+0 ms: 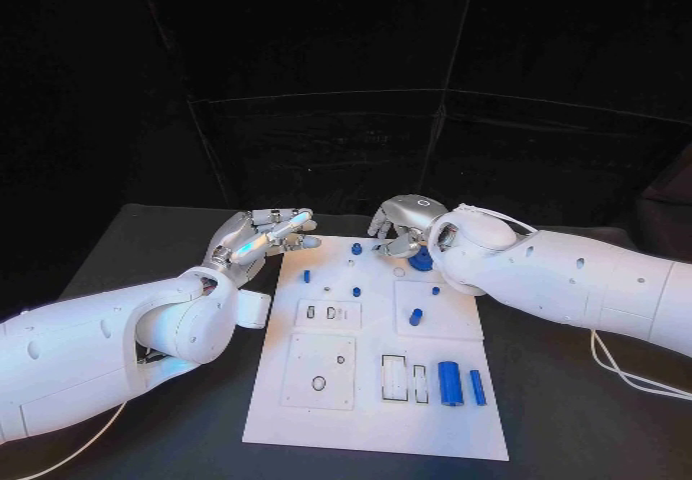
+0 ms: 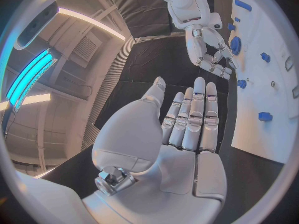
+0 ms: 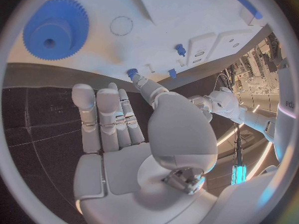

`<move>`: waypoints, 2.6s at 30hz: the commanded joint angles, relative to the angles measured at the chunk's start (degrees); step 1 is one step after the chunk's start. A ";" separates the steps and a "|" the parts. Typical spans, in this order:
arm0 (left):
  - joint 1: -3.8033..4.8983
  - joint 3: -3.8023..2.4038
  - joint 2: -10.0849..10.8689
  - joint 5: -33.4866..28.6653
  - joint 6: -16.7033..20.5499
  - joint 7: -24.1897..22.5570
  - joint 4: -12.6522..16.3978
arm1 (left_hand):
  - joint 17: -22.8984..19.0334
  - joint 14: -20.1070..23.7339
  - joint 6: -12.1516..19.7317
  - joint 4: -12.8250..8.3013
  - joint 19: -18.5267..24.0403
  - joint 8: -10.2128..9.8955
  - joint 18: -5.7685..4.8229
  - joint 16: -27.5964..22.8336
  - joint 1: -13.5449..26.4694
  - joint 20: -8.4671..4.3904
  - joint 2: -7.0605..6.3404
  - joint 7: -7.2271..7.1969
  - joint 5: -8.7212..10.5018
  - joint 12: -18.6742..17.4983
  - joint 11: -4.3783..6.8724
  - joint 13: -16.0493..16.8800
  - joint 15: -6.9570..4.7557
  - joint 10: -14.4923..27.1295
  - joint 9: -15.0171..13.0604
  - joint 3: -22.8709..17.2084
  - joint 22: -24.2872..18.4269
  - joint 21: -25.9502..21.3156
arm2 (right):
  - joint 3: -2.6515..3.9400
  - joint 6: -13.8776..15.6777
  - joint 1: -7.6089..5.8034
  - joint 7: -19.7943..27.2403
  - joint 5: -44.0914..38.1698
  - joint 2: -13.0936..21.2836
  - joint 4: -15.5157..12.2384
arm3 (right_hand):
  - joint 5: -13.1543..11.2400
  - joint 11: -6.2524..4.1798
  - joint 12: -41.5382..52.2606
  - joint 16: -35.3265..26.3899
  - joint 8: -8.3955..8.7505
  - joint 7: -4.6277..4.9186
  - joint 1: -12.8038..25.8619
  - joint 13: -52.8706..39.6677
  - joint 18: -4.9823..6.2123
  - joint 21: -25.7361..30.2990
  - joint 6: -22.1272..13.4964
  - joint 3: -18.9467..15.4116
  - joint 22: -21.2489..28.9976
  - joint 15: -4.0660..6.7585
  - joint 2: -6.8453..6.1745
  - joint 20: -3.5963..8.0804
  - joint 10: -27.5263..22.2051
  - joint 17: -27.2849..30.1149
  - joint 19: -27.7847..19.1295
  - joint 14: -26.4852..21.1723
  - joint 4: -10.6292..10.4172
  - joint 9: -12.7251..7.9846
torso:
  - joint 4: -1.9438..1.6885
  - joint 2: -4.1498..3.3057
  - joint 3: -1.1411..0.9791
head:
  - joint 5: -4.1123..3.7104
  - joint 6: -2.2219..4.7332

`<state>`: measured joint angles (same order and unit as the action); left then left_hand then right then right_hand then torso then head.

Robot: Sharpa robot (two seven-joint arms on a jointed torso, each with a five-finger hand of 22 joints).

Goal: Assemble the parts on the task board

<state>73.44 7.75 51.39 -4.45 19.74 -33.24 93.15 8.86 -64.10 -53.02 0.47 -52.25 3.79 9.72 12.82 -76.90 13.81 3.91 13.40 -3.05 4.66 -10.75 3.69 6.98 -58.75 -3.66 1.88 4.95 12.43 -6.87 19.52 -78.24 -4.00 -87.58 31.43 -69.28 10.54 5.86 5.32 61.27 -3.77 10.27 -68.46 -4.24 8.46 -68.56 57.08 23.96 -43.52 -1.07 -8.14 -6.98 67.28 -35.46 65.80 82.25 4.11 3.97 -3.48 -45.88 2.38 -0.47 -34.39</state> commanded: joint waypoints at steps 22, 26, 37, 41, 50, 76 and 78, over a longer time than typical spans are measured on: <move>0.08 -0.03 0.01 0.07 -1.00 -0.09 -1.40 | 0.24 -0.26 0.00 -0.73 -0.63 0.06 0.77 -0.57 0.08 0.11 0.65 0.83 0.12 0.40 0.09 0.01 0.41 0.18 -0.11 -0.17 -0.19 -0.42 | -0.02 -6.37 -0.15 -6.73 9.78 9.78 -4.61 | -1.07 -3.07 45.21 18.15 -4.49 -2.09 -9.31 -44.73 -2.36 -8.50 -7.27 -22.81 -14.73 2.61 0.17 2.31 10.24 -30.13 7.37 3.74 -15.10 0.20 | 1.02 0.70 -0.47 | -1.71 0.93; 0.08 -0.03 -0.03 0.07 -1.02 -0.08 -1.55 | 0.26 -0.29 -0.05 -0.77 -0.66 0.08 0.77 -0.60 0.08 0.11 0.66 0.80 0.13 0.43 0.12 0.01 0.40 0.14 -0.11 -0.18 -0.20 -0.43 | -0.03 -7.16 -0.14 -6.90 9.87 9.57 -3.94 | -1.07 -2.95 46.42 18.49 -4.88 -1.96 -10.24 -46.23 -2.44 -8.84 -7.85 -23.06 -15.30 2.52 0.17 2.20 10.10 -30.84 7.54 3.82 -16.03 0.17 | 1.06 0.66 -0.43 | -1.49 0.83; 0.07 -0.03 -0.11 0.07 -1.04 -0.09 -1.91 | 0.26 -0.29 -0.05 -0.77 -0.66 0.08 0.77 -0.60 0.08 0.11 0.66 0.80 0.13 0.43 0.12 0.01 0.40 0.14 -0.11 -0.18 -0.20 -0.43 | -0.03 -8.38 -0.11 -6.91 9.93 9.25 -3.36 | 0.98 -2.98 51.83 19.96 -6.23 -2.03 -11.96 -52.00 -2.80 -10.05 -7.80 -22.92 -17.52 2.48 1.01 2.12 11.27 -33.84 8.51 4.29 -16.47 0.29 | 1.18 0.67 -0.40 | -1.38 0.50; 0.07 -0.03 -0.17 0.07 -1.06 -0.10 -1.99 | 0.26 -0.29 -0.05 -0.77 -0.66 0.08 0.77 -0.60 0.08 0.11 0.66 0.80 0.13 0.43 0.12 0.01 0.40 0.14 -0.11 -0.18 -0.20 -0.43 | -0.03 -8.82 -0.11 -6.76 9.94 8.99 -3.23 | 1.62 -3.04 53.92 20.26 -6.80 -2.11 -12.39 -54.15 -2.87 -10.35 -7.49 -22.84 -18.01 2.51 1.36 2.13 11.78 -34.45 8.68 4.36 -16.27 0.35 | 1.20 0.68 -0.43 | -1.37 0.23; 0.06 -0.03 -0.19 0.07 -1.05 -0.08 -2.02 | 0.29 -0.33 -0.12 -0.83 -0.71 0.10 0.78 -0.65 0.10 0.10 0.66 0.77 0.12 0.47 0.14 0.00 0.39 0.11 -0.12 -0.19 -0.22 -0.46 | -0.03 -9.74 -0.09 -6.72 9.06 8.55 -3.02 | 2.59 -3.14 58.24 21.24 -7.78 -2.25 -13.13 -58.58 -3.17 -11.23 -6.70 -22.67 -19.75 2.57 2.07 2.17 12.92 -36.52 9.42 4.67 -15.43 0.38 | 1.15 0.72 -0.39 | -1.36 -0.03; 0.05 -0.03 -0.32 0.07 -0.97 -0.03 -2.22 | 0.29 -0.33 -0.12 -0.83 -0.71 0.10 0.78 -0.65 0.10 0.10 0.66 0.77 0.12 0.47 0.14 0.00 0.39 0.11 -0.12 -0.19 -0.22 -0.46 | -0.05 -9.71 0.31 -8.30 3.96 7.26 -2.36 | 1.35 -3.24 61.93 22.36 -8.69 -2.20 -16.00 -62.71 -3.63 -12.65 -4.62 -18.63 -22.46 2.63 5.12 2.22 13.49 -38.90 10.51 4.95 -12.06 0.07 | 1.15 0.70 -0.43 | -1.25 -0.48; 0.05 -0.03 -0.32 0.07 -0.99 -0.03 -2.23 | 0.29 -0.33 -0.12 -0.83 -0.71 0.10 0.78 -0.65 0.10 0.10 0.66 0.77 0.12 0.47 0.14 0.00 0.39 0.11 -0.12 -0.19 -0.22 -0.46 | -0.05 -9.16 0.33 -8.24 3.54 7.28 -2.46 | 0.79 -3.20 62.15 22.45 -8.60 -2.24 -16.49 -63.02 -3.69 -12.84 -4.15 -17.23 -22.81 2.64 5.37 2.22 13.50 -39.12 10.65 4.97 -11.36 -0.02 | 1.16 0.72 -0.43 | -1.26 -0.46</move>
<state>73.42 7.76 51.15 -4.47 19.38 -33.02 90.89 9.09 -64.31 -53.03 0.00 -52.65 3.79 9.72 12.37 -76.90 13.82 3.91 13.40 -3.05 4.88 -10.75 3.69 7.18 -58.76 -3.70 1.72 4.79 12.21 -6.76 10.07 -78.08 -11.37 -81.89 38.69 -71.74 11.51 2.78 67.20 83.52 -11.97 7.99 -84.07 -67.11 5.30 -81.20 52.58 6.23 -66.22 1.94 -3.23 -4.76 80.45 -74.53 76.16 84.03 -7.51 3.82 -2.33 -45.20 1.94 -1.72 -34.86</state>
